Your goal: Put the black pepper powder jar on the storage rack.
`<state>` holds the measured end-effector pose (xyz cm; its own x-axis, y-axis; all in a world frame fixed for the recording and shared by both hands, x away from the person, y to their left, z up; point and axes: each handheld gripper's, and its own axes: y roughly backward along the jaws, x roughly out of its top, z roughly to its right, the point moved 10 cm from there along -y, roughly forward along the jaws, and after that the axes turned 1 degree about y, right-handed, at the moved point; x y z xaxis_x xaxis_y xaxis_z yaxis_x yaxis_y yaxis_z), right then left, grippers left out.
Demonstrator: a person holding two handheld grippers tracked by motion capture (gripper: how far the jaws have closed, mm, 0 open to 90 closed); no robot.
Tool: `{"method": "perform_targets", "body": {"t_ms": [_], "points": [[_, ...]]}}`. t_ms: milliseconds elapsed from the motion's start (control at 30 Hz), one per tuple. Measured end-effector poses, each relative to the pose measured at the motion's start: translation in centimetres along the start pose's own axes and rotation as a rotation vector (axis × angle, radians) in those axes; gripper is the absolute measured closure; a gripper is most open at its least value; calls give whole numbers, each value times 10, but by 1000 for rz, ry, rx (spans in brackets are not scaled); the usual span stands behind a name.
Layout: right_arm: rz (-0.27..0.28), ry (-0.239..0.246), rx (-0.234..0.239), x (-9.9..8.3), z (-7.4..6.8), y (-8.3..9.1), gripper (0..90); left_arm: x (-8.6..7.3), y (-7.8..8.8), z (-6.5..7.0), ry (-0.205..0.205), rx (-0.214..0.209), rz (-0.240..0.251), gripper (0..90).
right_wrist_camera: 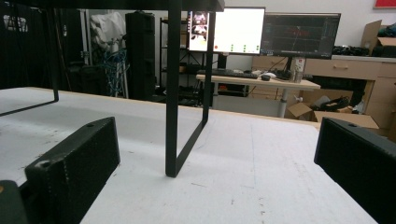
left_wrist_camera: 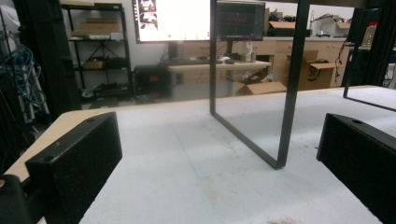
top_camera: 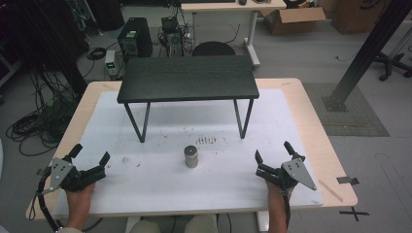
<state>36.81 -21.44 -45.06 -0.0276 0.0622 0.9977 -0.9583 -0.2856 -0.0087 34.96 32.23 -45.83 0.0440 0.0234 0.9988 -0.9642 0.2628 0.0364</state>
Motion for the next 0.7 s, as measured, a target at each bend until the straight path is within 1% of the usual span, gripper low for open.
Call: {"method": "perform_targets", "body": {"t_ms": [367,433,500,600,700], "points": [[1,0,1,0,0,0,0,0,0,0,-1,0,3,4],[2,7,9,0,-1,0,0,0,0,0,0,0,2,4],[-5,9,16,0,-2,-1,0,0,0,0,0,0,5,4],[-20,-6,20,-1,-1,-1,0,0,1,0,0,0,5,3],[-37,-1,30,1,-2,-1,0,0,1,1,-6,-1,6,4]]}}
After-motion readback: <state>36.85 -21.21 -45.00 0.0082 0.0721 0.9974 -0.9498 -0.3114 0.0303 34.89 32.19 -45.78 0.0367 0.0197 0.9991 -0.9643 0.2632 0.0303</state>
